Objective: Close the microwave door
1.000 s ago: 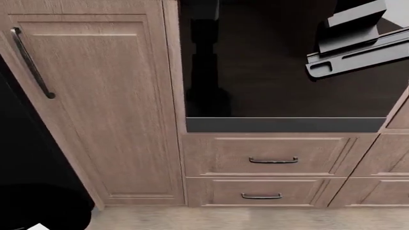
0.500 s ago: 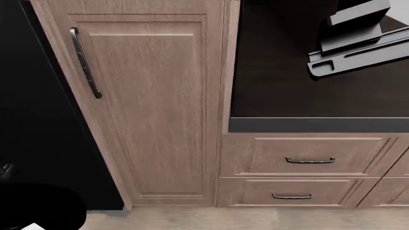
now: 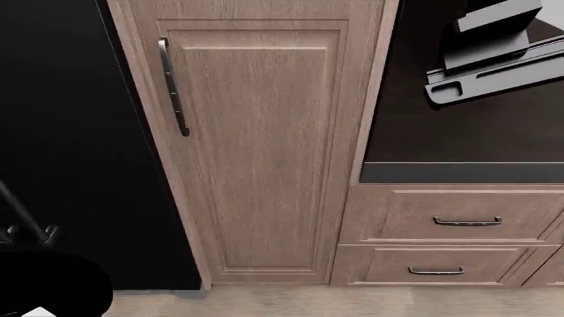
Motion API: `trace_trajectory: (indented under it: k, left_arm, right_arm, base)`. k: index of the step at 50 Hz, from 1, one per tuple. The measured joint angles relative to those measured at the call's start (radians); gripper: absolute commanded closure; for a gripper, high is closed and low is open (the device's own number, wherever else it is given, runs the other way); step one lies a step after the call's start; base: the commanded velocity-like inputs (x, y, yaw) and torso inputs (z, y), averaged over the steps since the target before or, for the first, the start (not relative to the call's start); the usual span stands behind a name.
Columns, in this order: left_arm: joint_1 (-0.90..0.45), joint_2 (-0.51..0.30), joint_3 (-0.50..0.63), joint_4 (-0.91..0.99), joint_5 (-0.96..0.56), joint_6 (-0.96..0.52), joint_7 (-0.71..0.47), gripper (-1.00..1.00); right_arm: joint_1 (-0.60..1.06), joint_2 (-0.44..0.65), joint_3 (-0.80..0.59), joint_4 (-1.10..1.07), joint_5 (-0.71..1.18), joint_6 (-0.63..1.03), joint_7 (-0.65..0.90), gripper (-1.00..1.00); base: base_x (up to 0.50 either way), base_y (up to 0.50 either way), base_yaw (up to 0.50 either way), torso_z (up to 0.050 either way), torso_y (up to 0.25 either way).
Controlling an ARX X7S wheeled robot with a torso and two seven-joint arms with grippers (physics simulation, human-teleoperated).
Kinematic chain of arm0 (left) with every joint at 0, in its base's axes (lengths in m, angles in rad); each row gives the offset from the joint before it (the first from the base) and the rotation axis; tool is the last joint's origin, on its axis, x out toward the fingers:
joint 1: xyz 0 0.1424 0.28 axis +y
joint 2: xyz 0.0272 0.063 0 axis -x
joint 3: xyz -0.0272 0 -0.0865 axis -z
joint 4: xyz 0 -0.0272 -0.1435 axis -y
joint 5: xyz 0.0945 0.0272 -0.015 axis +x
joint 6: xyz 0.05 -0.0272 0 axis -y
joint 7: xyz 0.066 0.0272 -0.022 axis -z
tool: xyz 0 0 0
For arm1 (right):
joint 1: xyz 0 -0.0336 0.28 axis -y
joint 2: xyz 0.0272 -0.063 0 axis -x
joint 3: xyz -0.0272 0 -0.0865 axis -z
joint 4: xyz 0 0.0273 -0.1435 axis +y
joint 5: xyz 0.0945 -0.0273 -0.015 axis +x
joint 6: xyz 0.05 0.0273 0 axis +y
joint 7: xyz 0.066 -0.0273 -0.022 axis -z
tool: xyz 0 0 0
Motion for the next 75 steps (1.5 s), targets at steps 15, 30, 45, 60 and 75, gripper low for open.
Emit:
trace_trajectory:
  k: [15,30,45,60,75]
  left_arm:
    - [0.003,-0.008,0.011,-0.003,-0.014,0.016,-0.013,-1.0]
    - [0.007,-0.017,0.021,-0.006,-0.022,0.032,-0.022,-1.0]
    - [0.01,-0.028,0.029,-0.008,-0.037,0.046,-0.035,-1.0]
    - [0.013,-0.035,0.038,-0.012,-0.044,0.06,-0.044,-1.0]
    - [0.015,-0.045,0.047,-0.013,-0.047,0.075,-0.051,-1.0]
  right_arm:
    - [-0.006,0.007,0.001,-0.004,-0.011,-0.016,-0.015,-1.0]
    - [-0.004,0.012,-0.005,-0.004,-0.014,-0.027,-0.02,-1.0]
    - [0.0,0.016,-0.013,-0.005,-0.012,-0.035,-0.018,-1.0]
    - [-0.004,0.022,-0.015,-0.001,-0.016,-0.048,-0.018,-1.0]
    - [0.0,0.029,-0.017,-0.002,-0.02,-0.058,-0.018,-1.0]
  base:
    - [0.5,0.0,0.0,0.0,0.0]
    - [0.5,0.0,0.0,0.0,0.001]
    - [0.5,0.0,0.0,0.0,0.001]
    - [0.17,0.0,0.0,0.0,0.001]
    - [0.04,0.0,0.0,0.0,0.0]
